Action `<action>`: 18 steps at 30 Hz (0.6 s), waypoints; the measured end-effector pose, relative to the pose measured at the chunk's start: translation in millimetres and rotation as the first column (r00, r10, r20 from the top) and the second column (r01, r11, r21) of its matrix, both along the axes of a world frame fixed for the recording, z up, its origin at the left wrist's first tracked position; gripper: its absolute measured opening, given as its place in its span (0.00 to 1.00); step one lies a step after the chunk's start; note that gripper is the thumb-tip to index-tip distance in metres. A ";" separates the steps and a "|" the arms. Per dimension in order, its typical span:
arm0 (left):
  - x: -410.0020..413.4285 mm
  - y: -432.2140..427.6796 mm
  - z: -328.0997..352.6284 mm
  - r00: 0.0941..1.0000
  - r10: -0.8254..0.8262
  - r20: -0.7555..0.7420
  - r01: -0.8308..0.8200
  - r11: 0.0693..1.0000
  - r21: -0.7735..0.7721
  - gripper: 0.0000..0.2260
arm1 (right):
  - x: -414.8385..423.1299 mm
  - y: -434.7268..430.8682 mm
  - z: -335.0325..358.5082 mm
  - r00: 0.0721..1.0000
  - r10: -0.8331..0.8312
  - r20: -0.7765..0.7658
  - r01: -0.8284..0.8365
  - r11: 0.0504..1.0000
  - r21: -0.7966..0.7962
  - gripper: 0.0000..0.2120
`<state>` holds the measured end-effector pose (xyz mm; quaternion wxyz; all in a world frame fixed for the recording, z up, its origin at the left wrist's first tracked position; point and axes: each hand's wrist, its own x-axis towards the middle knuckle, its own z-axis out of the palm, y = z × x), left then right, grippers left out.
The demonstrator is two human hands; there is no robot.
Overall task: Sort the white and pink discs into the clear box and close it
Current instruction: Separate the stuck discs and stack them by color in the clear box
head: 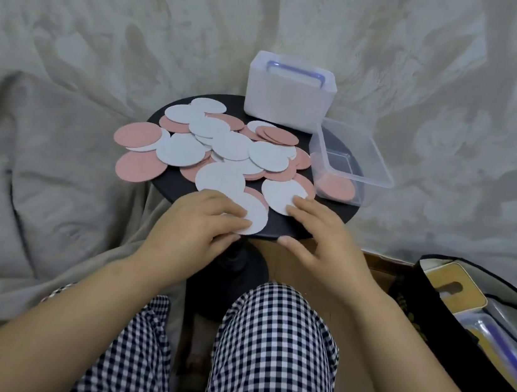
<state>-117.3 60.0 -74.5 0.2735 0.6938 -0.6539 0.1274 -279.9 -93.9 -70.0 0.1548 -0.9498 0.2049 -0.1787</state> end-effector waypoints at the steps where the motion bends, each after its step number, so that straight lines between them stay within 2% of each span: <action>1: -0.9 0.9 0.0 1.000 -0.004 -0.031 0.003 0.999 -0.039 0.12 | -2.6 -1.7 -1.4 1.000 0.000 0.031 0.000 1.000 -0.002 0.24; 7: -7.6 2.9 15.9 0.958 0.043 -0.282 -0.128 0.949 -0.290 0.10 | -7.1 0.2 -6.6 0.971 0.003 0.238 0.020 0.995 -0.095 0.14; 10: -12.8 2.6 23.5 0.888 0.049 -0.458 -0.236 0.902 -0.362 0.09 | -8.2 4.1 -5.0 0.948 0.058 0.313 -0.024 0.993 -0.112 0.08; 11: -15.3 2.0 24.2 0.852 0.047 -0.522 -0.274 0.888 -0.368 0.10 | -8.5 6.5 -3.3 0.930 0.044 0.364 -0.024 0.998 -0.060 0.07; 13: -21.9 0.3 24.9 0.755 0.029 -0.655 -0.330 0.880 -0.342 0.11 | -9.4 14.3 5.5 0.881 -0.082 0.466 -0.012 0.981 0.195 0.08; 15: -28.9 -0.8 25.1 0.654 -0.003 -0.756 -0.345 0.889 -0.302 0.10 | -8.7 21.8 15.1 0.838 -0.222 0.498 -0.043 0.883 0.466 0.11; 18: -39.6 0.0 25.9 0.506 -0.088 -0.858 -0.305 0.912 -0.274 0.09 | -8.9 29.2 22.2 0.811 -0.309 0.496 -0.101 0.762 0.639 0.08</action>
